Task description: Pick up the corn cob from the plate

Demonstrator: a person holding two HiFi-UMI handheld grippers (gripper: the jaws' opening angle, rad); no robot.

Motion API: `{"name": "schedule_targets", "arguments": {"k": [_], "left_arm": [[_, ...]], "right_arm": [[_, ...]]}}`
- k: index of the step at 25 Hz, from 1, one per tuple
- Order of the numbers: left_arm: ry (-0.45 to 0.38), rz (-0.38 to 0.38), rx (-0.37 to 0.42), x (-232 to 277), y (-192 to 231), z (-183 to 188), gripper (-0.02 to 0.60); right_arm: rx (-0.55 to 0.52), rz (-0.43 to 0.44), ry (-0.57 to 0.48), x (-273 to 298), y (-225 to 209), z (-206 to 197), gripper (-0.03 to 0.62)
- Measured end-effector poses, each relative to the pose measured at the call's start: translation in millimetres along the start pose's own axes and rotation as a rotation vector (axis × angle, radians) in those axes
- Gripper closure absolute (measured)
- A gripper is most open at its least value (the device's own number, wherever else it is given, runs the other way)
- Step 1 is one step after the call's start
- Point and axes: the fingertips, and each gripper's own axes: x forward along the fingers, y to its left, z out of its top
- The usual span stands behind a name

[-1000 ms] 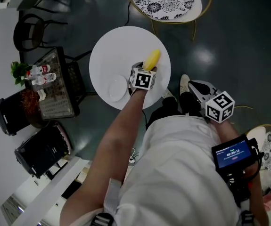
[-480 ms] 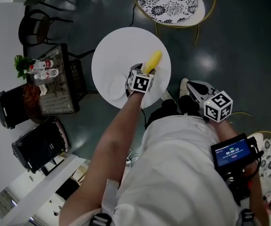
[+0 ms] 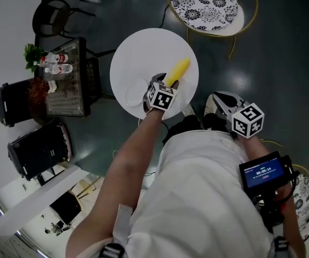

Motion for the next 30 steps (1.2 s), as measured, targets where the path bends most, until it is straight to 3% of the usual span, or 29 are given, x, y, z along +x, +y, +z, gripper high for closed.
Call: {"name": "schedule_targets", "arguments": {"k": [4,9,14,17,24,30], "left_arm": [[-0.018,0.016,0.014,-22,-5,-5,0.36],[-0.078,0.042,-0.036,-56,-11,-4,0.415],[-0.177,0.077,-0.092,-89,-13,3,0.537],[-0.22,0.103,-0.124,-109,-13,1,0.564],[-0.333,0.075,-0.282,-131,-45,-10,0.572],[-0.434,0.067,-0.35,-166,-45,-36,0.572]], "right_arm": [[-0.011,0.022,0.004,5,6,0,0.586],[-0.026,0.054,0.01,8,12,4,0.586],[-0.059,0.075,0.02,15,17,11,0.586],[-0.073,0.103,0.011,25,24,18,0.586],[-0.122,0.123,0.017,22,32,18,0.586],[-0.153,0.121,0.006,30,62,13,0.586]]}}
